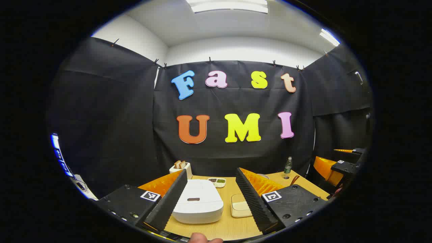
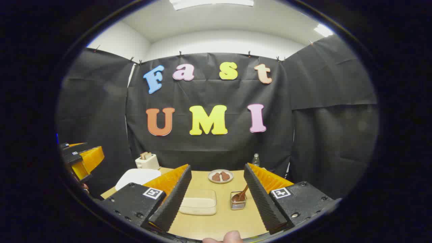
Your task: Close the left gripper, press the button to open the rice cooker; take a wooden spoon from the chopstick holder with the right hand, scoop a spoonful of rice and pour it into the rice cooker, then put the wooden spoon back into the chopstick holder.
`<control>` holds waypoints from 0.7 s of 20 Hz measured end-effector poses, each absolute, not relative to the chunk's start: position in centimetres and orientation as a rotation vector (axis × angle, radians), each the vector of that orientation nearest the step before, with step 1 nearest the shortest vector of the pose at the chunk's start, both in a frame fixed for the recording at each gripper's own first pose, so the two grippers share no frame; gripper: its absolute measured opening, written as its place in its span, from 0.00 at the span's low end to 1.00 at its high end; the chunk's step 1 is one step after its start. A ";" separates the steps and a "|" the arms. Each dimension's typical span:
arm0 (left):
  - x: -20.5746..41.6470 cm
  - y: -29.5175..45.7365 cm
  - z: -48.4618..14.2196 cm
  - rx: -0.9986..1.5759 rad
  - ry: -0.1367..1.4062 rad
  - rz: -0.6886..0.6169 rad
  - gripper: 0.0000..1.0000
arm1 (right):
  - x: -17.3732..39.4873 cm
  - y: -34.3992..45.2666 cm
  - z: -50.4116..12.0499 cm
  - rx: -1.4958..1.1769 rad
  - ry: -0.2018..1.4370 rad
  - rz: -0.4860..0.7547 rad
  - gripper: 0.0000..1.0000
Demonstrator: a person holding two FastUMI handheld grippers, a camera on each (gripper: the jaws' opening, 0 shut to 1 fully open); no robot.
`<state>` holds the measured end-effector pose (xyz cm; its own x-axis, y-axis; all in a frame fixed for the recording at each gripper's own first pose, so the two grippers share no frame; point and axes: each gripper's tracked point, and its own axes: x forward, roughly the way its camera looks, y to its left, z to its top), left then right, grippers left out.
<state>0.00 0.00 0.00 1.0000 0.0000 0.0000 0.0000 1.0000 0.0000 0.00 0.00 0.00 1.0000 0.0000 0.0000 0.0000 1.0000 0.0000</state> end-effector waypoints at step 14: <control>-0.1 -0.6 -0.4 -0.005 0.013 0.003 0.94 | 0.2 -0.7 0.0 -0.008 0.002 -0.007 1.00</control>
